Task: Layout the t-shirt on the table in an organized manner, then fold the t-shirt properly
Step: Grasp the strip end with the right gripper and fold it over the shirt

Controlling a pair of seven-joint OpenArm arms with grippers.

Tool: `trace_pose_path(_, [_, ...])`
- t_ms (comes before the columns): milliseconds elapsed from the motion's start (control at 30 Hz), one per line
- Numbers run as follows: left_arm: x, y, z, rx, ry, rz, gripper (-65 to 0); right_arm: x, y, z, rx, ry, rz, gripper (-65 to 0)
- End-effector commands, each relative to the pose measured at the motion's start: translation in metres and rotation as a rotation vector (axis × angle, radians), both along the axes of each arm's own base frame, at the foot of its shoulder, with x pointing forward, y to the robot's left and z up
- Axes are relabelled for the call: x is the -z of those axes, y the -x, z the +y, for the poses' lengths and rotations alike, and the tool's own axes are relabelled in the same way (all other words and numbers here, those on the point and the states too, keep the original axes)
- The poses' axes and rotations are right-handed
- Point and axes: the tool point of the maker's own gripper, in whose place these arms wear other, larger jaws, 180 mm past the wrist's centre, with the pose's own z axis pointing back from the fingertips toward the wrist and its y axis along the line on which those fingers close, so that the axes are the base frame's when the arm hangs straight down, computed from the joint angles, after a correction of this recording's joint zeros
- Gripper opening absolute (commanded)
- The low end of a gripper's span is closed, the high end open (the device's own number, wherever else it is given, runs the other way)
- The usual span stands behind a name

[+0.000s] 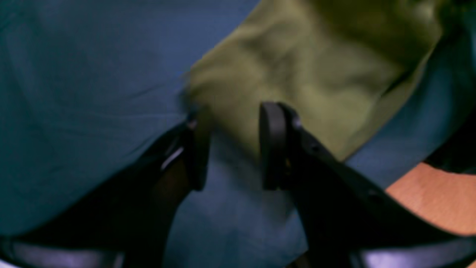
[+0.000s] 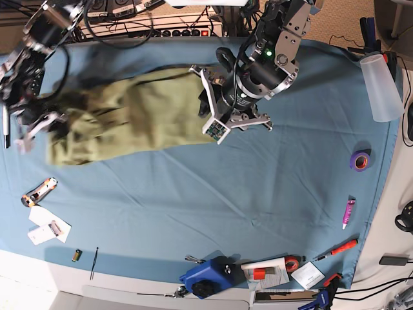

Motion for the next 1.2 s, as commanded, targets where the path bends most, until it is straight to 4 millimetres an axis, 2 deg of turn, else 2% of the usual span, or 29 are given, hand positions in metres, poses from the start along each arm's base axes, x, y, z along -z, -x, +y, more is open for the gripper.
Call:
trace_pose_path(0, [-0.01, -0.004, -0.004, 0.0, 0.027, -0.032, -44.6, -0.024, -0.011, -0.014, 0.01, 0.048, -0.064, -65.0])
trace_pose_path(133, [-0.005, 0.0, -0.001, 0.0, 0.0, -0.002, -44.6, -0.037, -0.012, -0.031, 0.017, 0.111, -0.06, -65.0])
trace_pose_path(233, [0.002, 0.002, 0.009, -0.02, -0.034, 0.016, -44.6, -0.038, -0.009, -0.028, 0.002, 0.13, -0.042, -65.0])
trace_pose_path(300, [0.008, 0.0, 0.022, -0.073, -0.062, 0.025, -44.6, -0.04, -0.008, -0.018, -0.024, 0.151, -0.049, -65.0])
trace_pose_path(400, [0.016, -0.006, 0.048, -0.153, -0.119, 0.035, -44.6, -0.04, -0.007, 0.008, -0.116, 0.197, -0.045, -65.0])
trace_pose_path(600, [0.019, -0.024, 0.111, -0.341, -0.128, 0.054, -44.6, -0.036, -0.005, 0.08, -0.346, 0.255, -0.059, -65.0])
trace_pose_path(733, [0.021, -0.025, 0.149, -0.432, -0.094, 0.079, -44.6, -0.059, -0.003, 0.125, -0.465, 0.238, -0.156, -65.0])
trace_pose_path(800, [0.022, -0.023, 0.161, -0.445, -0.076, 0.088, -44.6, -0.074, 0.002, 0.143, -0.522, 0.254, -0.192, -65.0])
trace_pose_path(900, [0.02, -0.023, 0.176, -0.48, -0.043, 0.093, -44.6, -0.082, 0.006, 0.163, -0.594, 0.29, -0.209, -65.0])
trace_pose_path(967, [0.018, -0.023, 0.182, -0.489, -0.02, 0.091, -44.6, -0.075, 0.007, 0.176, -0.627, 0.287, -0.2, -65.0])
trace_pose_path(1033, [0.016, -0.023, 0.186, -0.504, 0.008, 0.091, -44.6, -0.059, 0.009, 0.188, -0.651, 0.292, -0.159, -65.0])
trace_pose_path(1167, [0.014, -0.023, 0.182, -0.475, 0.037, 0.087, -44.6, -0.031, 0.015, 0.215, -0.722, 0.308, -0.091, -65.0])
